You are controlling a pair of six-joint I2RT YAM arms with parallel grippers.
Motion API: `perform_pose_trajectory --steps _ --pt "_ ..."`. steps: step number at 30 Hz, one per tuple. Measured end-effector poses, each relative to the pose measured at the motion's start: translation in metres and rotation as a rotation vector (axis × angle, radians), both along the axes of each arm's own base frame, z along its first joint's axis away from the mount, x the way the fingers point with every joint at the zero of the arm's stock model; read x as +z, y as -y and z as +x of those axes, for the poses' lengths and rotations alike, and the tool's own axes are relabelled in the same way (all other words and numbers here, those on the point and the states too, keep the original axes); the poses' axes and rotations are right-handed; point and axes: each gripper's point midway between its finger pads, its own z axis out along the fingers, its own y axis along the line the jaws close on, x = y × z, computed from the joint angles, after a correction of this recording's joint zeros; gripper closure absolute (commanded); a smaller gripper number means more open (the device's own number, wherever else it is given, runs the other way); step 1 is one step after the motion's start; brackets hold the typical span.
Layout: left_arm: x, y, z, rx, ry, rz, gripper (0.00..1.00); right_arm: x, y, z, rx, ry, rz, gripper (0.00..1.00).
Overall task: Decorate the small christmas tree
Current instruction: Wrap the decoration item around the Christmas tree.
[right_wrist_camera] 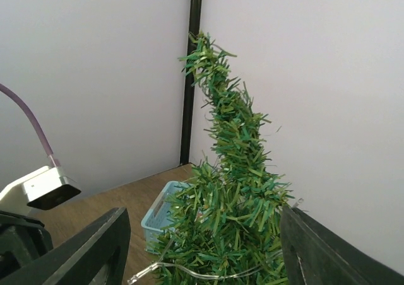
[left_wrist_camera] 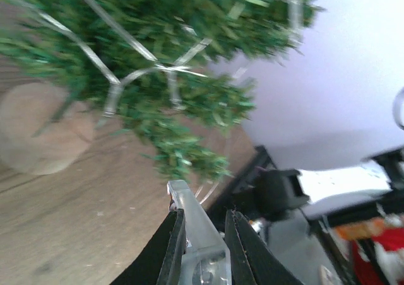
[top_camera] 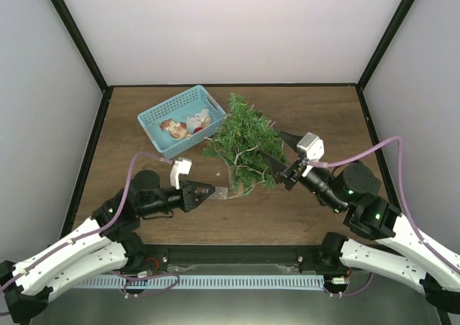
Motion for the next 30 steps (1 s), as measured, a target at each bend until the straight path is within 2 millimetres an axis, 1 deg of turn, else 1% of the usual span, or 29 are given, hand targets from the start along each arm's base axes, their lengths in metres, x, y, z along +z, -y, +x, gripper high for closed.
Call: perform_pose_trajectory --steps 2,3,7,10,13,15,18,20,23,26,30 --pt "-0.006 -0.007 0.009 0.061 -0.005 0.057 0.96 0.002 0.004 0.000 -0.012 0.000 0.012 0.33" --pt "-0.009 -0.013 0.017 0.113 0.000 0.100 0.96 0.003 0.006 0.000 -0.018 0.000 0.018 0.34" --pt "-0.006 -0.036 0.041 0.281 0.046 0.211 0.96 0.005 0.012 0.001 -0.044 0.002 0.030 0.36" --pt "-0.002 -0.046 0.052 0.348 0.073 0.257 0.96 0.005 0.016 0.004 -0.069 -0.003 0.036 0.36" --pt "-0.006 -0.049 0.059 0.381 0.085 0.297 0.96 0.003 0.015 0.007 -0.079 -0.014 0.034 0.37" --pt "-0.011 -0.049 0.061 0.384 0.082 0.322 0.96 -0.003 0.009 0.011 -0.081 -0.039 0.022 0.37" --pt "-0.019 -0.048 0.064 0.387 0.072 0.353 0.96 -0.014 -0.007 0.021 -0.082 -0.094 -0.031 0.37" --pt "-0.022 -0.050 0.065 0.399 0.070 0.367 0.96 -0.016 -0.018 0.028 -0.083 -0.117 -0.061 0.36" --pt "-0.026 -0.057 0.070 0.433 0.065 0.395 0.96 -0.013 -0.035 0.039 -0.085 -0.130 -0.089 0.36" --pt "-0.029 -0.065 0.076 0.466 0.056 0.413 0.96 -0.010 -0.041 0.047 -0.106 -0.125 -0.098 0.36" --pt "-0.029 -0.074 0.084 0.509 0.052 0.416 0.96 -0.014 -0.042 0.055 -0.150 -0.123 -0.116 0.36"
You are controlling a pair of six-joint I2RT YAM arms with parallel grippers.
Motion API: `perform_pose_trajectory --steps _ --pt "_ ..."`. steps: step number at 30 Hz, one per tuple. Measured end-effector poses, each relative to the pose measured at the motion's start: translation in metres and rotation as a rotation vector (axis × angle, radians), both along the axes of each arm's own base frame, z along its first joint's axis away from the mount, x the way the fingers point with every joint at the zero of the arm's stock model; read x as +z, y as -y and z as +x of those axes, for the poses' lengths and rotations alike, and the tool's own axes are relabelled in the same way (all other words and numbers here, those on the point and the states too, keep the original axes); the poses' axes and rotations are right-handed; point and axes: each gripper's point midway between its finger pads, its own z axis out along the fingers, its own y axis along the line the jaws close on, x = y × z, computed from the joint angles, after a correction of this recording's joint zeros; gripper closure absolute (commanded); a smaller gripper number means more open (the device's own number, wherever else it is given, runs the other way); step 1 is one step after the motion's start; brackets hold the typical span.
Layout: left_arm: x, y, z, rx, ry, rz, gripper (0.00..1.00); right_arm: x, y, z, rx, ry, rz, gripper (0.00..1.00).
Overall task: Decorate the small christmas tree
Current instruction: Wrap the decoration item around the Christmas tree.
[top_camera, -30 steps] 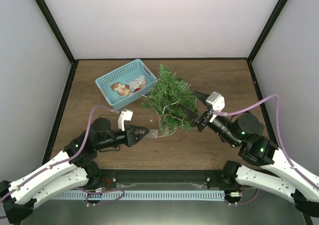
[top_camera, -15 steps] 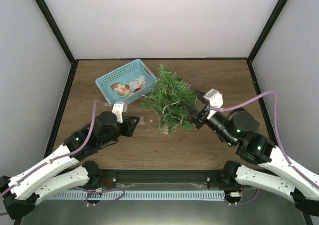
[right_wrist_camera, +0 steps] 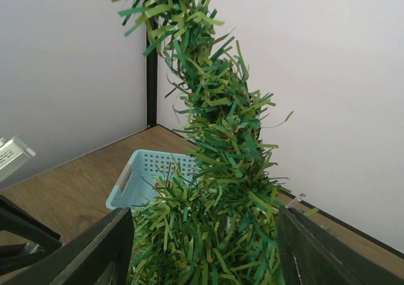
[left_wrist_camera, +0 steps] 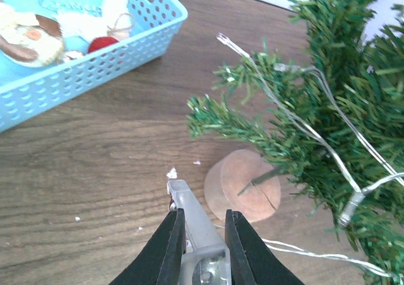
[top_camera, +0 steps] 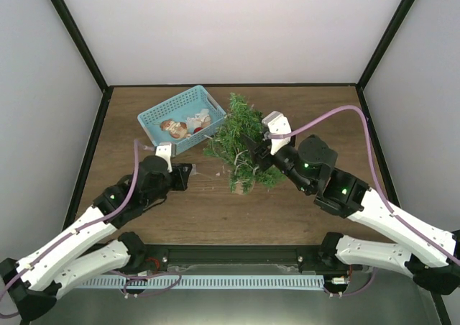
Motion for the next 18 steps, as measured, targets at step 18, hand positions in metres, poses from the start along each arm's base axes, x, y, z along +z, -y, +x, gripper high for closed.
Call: perform_pose_trajectory --steps 18 --pt "0.003 0.005 0.044 -0.014 0.015 -0.052 0.95 0.009 0.026 -0.009 -0.039 0.054 0.041 0.38"
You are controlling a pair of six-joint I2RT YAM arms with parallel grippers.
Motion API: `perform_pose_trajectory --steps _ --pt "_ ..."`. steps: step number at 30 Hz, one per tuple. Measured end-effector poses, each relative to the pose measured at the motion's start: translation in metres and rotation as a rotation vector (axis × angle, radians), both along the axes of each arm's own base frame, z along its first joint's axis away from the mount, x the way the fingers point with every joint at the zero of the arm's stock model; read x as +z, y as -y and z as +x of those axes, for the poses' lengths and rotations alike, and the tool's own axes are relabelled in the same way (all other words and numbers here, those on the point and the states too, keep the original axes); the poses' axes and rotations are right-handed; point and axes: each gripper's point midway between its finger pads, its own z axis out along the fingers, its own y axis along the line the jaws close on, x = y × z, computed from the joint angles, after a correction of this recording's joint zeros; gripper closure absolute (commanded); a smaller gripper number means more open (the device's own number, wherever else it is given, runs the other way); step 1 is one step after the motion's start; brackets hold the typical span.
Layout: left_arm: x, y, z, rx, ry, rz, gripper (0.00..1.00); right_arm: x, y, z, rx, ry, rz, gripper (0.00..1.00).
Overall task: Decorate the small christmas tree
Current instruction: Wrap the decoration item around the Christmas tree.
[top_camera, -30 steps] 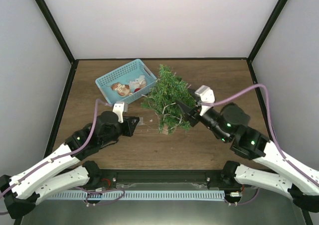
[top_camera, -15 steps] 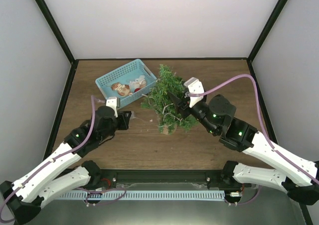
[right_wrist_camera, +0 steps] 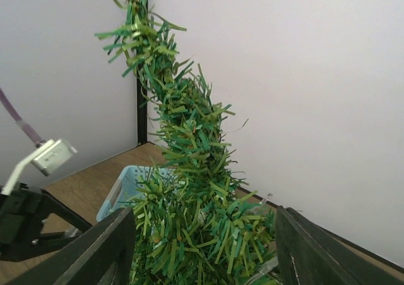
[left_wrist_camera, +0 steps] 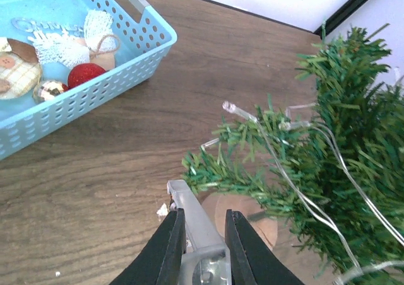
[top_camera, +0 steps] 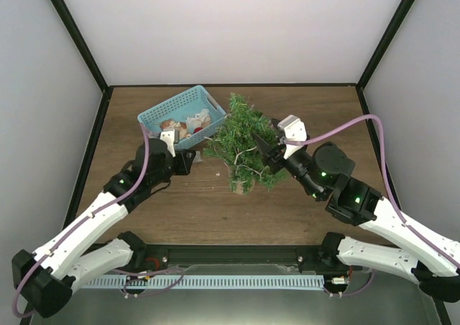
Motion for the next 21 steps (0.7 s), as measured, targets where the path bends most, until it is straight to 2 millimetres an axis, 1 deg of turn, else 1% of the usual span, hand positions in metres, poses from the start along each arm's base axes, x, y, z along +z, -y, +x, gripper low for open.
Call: perform_pose_trajectory --steps 4,7,11,16,19,21 --pt "0.000 0.002 0.014 0.001 -0.001 0.021 0.95 0.006 0.007 -0.005 0.004 0.015 0.024 0.38" --pt "0.008 0.006 0.027 -0.005 0.025 0.006 0.95 0.006 0.010 -0.007 0.005 0.020 0.032 0.38" --pt "0.008 0.013 0.040 -0.026 0.040 -0.011 0.95 0.005 0.011 -0.008 0.007 0.021 0.033 0.38" --pt "0.005 0.023 0.049 -0.068 0.044 -0.040 0.95 0.005 0.012 -0.009 0.008 0.023 0.031 0.38" --pt "0.008 0.027 0.054 -0.091 0.062 -0.085 0.95 0.006 0.012 -0.009 0.011 0.025 0.032 0.38" --pt "0.005 0.028 0.056 -0.099 0.058 -0.116 0.94 0.006 0.011 -0.010 0.013 0.026 0.031 0.38"
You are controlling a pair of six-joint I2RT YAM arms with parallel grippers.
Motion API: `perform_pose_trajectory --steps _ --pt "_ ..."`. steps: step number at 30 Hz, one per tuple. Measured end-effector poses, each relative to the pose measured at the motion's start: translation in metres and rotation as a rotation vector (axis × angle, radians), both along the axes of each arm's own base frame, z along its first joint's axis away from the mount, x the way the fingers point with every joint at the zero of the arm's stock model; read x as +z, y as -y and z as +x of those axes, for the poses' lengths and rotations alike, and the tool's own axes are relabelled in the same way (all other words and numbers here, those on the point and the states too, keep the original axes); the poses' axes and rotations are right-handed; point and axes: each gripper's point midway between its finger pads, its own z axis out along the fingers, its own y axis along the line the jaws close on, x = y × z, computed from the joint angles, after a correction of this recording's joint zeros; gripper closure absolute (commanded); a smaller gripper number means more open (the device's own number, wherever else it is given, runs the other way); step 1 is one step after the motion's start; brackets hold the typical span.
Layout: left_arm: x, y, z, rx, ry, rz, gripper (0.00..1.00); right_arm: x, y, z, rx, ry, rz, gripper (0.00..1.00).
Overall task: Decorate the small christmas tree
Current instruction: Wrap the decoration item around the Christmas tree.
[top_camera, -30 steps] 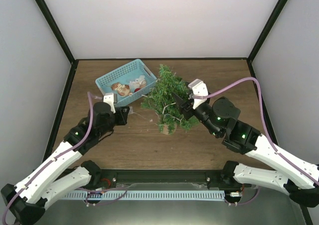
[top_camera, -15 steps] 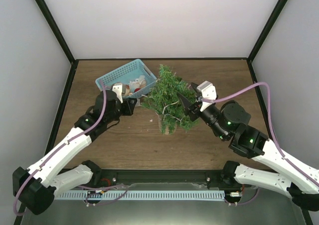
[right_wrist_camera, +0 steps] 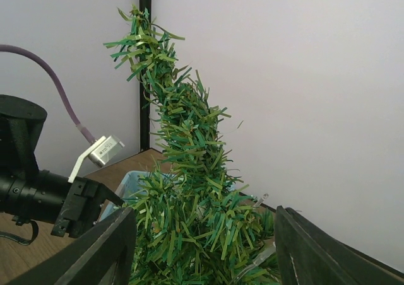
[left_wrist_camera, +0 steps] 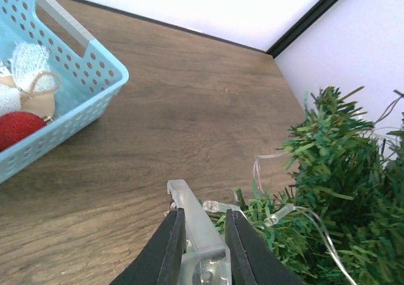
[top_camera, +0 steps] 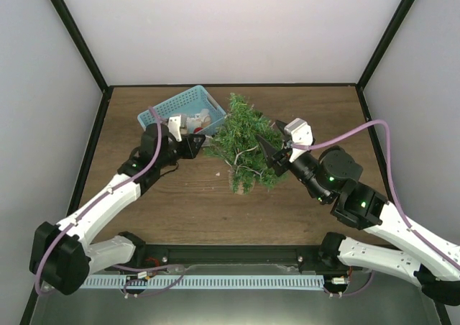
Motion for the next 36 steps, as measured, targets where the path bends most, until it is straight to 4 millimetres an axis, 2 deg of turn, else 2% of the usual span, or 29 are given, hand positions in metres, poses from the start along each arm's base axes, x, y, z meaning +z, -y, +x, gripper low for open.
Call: perform_pose_trajectory --steps 8,9,12,14,21,27,32,36 --pt "-0.038 0.010 0.001 -0.039 -0.107 -0.065 0.90 0.000 0.000 0.000 0.001 0.003 -0.004 0.38" --pt "-0.042 0.012 0.001 -0.044 -0.120 -0.077 0.88 0.000 -0.001 0.000 0.001 0.003 -0.004 0.38" --pt "-0.051 0.016 -0.001 -0.057 -0.157 -0.118 0.73 -0.001 -0.001 0.000 0.002 0.003 -0.006 0.38" --pt "-0.052 0.018 -0.002 -0.062 -0.169 -0.143 0.65 -0.001 -0.001 0.001 0.002 0.002 -0.007 0.38" --pt "-0.056 0.017 -0.001 -0.051 -0.198 -0.158 0.50 -0.001 -0.001 0.000 0.002 0.003 -0.005 0.38" --pt "-0.060 0.007 -0.002 -0.009 -0.204 -0.116 0.44 0.000 0.004 -0.003 0.004 0.002 0.014 0.37" --pt "-0.053 0.005 -0.006 -0.013 -0.182 -0.117 0.41 -0.010 0.006 -0.008 0.024 -0.030 0.023 0.36" --pt "-0.060 0.003 -0.010 -0.015 -0.196 -0.111 0.40 -0.019 0.009 -0.011 0.033 -0.058 0.026 0.36"
